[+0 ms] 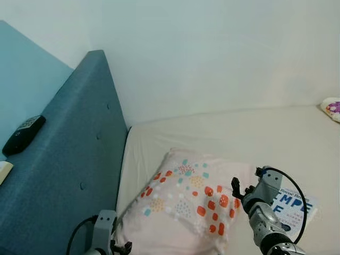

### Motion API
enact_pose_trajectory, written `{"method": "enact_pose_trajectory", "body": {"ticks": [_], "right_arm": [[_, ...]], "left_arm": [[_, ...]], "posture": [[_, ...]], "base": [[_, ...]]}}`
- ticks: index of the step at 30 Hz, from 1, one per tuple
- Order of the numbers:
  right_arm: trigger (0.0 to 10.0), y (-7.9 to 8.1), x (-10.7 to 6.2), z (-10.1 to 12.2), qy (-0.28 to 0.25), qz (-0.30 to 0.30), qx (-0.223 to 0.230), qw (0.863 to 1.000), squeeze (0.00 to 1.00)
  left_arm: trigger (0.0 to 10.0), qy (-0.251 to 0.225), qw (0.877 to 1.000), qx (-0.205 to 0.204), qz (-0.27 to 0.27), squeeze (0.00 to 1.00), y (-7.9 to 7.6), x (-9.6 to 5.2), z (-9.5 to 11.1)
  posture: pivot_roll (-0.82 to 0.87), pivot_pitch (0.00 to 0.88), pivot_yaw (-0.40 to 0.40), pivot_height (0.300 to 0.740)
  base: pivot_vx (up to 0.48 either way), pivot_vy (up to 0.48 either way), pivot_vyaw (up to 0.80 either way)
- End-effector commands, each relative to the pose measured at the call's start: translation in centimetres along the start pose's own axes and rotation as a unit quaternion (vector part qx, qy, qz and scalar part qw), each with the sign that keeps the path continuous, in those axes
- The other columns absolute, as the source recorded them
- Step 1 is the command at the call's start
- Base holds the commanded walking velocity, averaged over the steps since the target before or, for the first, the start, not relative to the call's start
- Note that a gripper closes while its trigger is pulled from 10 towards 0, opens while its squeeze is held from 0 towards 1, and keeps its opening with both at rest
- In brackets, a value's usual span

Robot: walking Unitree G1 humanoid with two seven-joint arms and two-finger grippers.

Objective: Clean up the room

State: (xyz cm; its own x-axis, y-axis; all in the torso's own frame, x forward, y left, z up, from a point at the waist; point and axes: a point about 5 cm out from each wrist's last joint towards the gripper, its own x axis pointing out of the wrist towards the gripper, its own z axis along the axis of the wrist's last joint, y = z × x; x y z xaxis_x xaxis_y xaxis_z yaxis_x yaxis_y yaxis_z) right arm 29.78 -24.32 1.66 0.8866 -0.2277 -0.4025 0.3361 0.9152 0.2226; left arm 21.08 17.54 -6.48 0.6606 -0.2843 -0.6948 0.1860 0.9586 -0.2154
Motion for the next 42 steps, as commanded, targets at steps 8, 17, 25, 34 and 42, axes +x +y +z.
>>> {"method": "enact_pose_trajectory", "body": {"ticks": [8, 17, 25, 34, 42], "right_arm": [[10.0, -0.8, -0.3, -0.9, 0.015, -0.017, 0.009, 1.0, 0.0], [10.0, -1.2, -0.3, -0.6, 0.012, -0.028, -0.004, 1.0, 0.0], [10.0, -1.7, -0.4, -0.8, 0.018, -0.046, 0.0, 0.999, 0.0], [10.0, -1.9, -0.6, -1.0, 0.022, -0.051, 0.0, 0.998, 0.0], [10.0, -1.8, -0.6, -1.3, 0.026, -0.053, 0.001, 0.998, 0.0]], "left_arm": [[10.0, -0.053, 0.968, -0.141, -0.202, 0.0, -2.5, 0.1, 1.4], [10.0, -0.082, 0.849, -0.082, -0.515, 0.0, -7.5, -0.8, 5.4], [10.0, -0.049, 0.857, -0.036, -0.511, 0.0, -8.2, -0.7, 3.8], [10.0, -0.023, 0.845, -0.06, -0.53, 0.0, -7.4, -1.7, 2.2], [10.0, -0.025, 0.892, -0.088, -0.443, 0.0, -5.4, -1.3, 2.1]], "posture": [[-0.15, 0.0, 0.052, 0.74], [-0.16, 0.0, 0.046, 0.74], [-0.17, 0.0, 0.046, 0.74], [-0.16, 0.0, 0.048, 0.74], [-0.15, 0.0, 0.049, 0.74]], "base": [[0.0, 0.0, 0.77], [0.0, 0.0, 0.62], [0.0, 0.0, 0.0], [0.0, -0.337, 0.0], [0.0, 0.0, 0.0]]}}
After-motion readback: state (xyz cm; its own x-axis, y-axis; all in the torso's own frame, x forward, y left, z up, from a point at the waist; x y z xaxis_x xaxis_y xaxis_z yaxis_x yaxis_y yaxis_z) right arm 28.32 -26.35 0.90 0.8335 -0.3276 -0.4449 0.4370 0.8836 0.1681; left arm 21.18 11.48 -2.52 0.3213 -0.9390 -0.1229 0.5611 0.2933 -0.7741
